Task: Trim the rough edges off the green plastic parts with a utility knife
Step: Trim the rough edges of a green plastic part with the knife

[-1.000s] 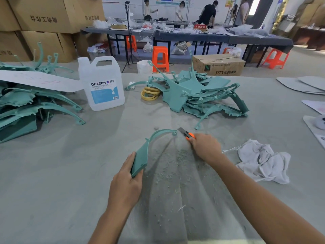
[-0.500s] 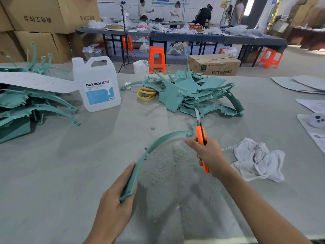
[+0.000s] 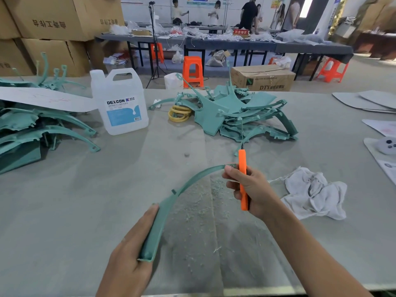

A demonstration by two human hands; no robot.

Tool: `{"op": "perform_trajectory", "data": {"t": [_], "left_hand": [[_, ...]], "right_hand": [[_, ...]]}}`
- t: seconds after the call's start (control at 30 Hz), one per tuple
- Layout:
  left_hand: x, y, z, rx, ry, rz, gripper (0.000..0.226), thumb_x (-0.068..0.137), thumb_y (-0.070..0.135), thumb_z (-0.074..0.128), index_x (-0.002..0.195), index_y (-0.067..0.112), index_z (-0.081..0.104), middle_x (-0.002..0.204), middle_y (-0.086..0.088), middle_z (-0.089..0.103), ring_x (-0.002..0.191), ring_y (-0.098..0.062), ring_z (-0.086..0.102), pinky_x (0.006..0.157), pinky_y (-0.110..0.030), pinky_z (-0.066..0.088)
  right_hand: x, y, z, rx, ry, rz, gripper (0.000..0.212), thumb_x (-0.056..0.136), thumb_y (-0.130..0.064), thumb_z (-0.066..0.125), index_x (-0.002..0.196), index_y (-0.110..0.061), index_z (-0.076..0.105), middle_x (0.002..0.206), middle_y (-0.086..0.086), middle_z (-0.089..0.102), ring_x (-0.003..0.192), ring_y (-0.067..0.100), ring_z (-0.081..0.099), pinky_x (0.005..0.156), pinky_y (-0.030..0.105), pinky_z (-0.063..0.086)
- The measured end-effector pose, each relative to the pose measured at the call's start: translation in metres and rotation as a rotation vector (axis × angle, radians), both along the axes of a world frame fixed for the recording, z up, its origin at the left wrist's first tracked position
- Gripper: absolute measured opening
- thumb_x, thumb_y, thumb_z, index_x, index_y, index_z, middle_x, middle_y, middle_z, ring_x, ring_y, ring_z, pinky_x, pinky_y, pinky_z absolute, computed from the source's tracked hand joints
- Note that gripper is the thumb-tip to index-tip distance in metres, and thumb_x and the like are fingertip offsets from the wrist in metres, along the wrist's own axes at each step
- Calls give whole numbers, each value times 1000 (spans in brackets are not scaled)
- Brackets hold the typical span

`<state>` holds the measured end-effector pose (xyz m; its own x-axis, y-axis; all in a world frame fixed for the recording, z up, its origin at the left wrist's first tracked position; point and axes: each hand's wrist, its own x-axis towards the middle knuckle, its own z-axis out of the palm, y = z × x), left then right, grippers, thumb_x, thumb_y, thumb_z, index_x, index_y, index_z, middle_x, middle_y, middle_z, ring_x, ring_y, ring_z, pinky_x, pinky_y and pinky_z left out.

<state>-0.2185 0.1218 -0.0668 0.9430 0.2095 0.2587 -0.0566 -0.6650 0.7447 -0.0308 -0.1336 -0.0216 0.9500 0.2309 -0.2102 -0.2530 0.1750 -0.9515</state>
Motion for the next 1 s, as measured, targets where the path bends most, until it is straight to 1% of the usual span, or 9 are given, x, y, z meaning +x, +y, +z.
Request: {"op": "perform_trajectory", "data": {"t": [0.13,0.23,0.43,0.57,0.63,0.73,0.87,0.93,1.0], "left_hand": [[-5,0,10,116,-29,-22,81,78,24,63,150,48,37,154,32,36,141,9,34,110,-5,24],[-8,3,15,158,-45,-48,83,76,20,63,152,43,37,156,30,33,143,7,32,111,-4,22],[-12,18,20,217,-54,-82,69,83,30,55,151,34,43,158,25,34,144,3,32,113,-7,22],[-13,25,22,221,-47,-93,67,83,35,50,150,34,45,157,27,34,143,4,33,113,-7,22],[-13,27,20,194,-58,-55,70,81,21,59,149,33,47,156,27,35,142,4,35,113,-8,23],[-12,29,15,123,-53,31,81,80,1,65,148,40,46,152,31,38,140,9,36,112,-6,24],[-2,20,13,-117,-37,174,59,93,19,70,130,61,54,129,41,55,122,19,48,99,0,34],[7,12,15,-346,-14,254,28,91,38,71,104,62,65,101,33,69,98,10,64,86,-13,49],[16,8,14,-663,-3,326,16,87,33,75,98,45,75,86,16,76,82,-8,71,75,-33,55]], "right_hand": [[-2,4,0,-85,29,-30,24,86,-21,79,106,-16,67,86,2,76,71,12,72,43,19,41],[-4,4,-1,-268,-107,-48,28,87,-19,79,111,-18,65,84,3,73,68,13,69,47,24,45],[2,0,5,-633,-379,120,3,90,-17,73,91,-17,75,71,8,71,53,9,59,46,24,46],[9,-3,5,-722,-448,173,9,89,-15,71,81,-17,75,66,2,71,50,4,58,46,18,43],[14,-7,-3,-810,-447,162,12,90,-19,68,78,-17,72,67,4,70,55,12,64,51,27,50],[18,-13,-17,-898,-396,89,14,88,-17,64,80,-6,69,70,13,70,69,30,68,70,46,56],[9,-16,-29,-909,-346,61,18,89,-23,69,76,-10,67,59,4,68,48,17,63,56,37,54],[3,-16,-29,-837,-297,45,34,90,-33,73,70,-10,58,53,1,64,45,12,59,52,31,49],[-3,-15,-26,-788,-285,33,43,90,-40,74,67,-12,51,52,2,60,45,13,57,48,27,48]]}}
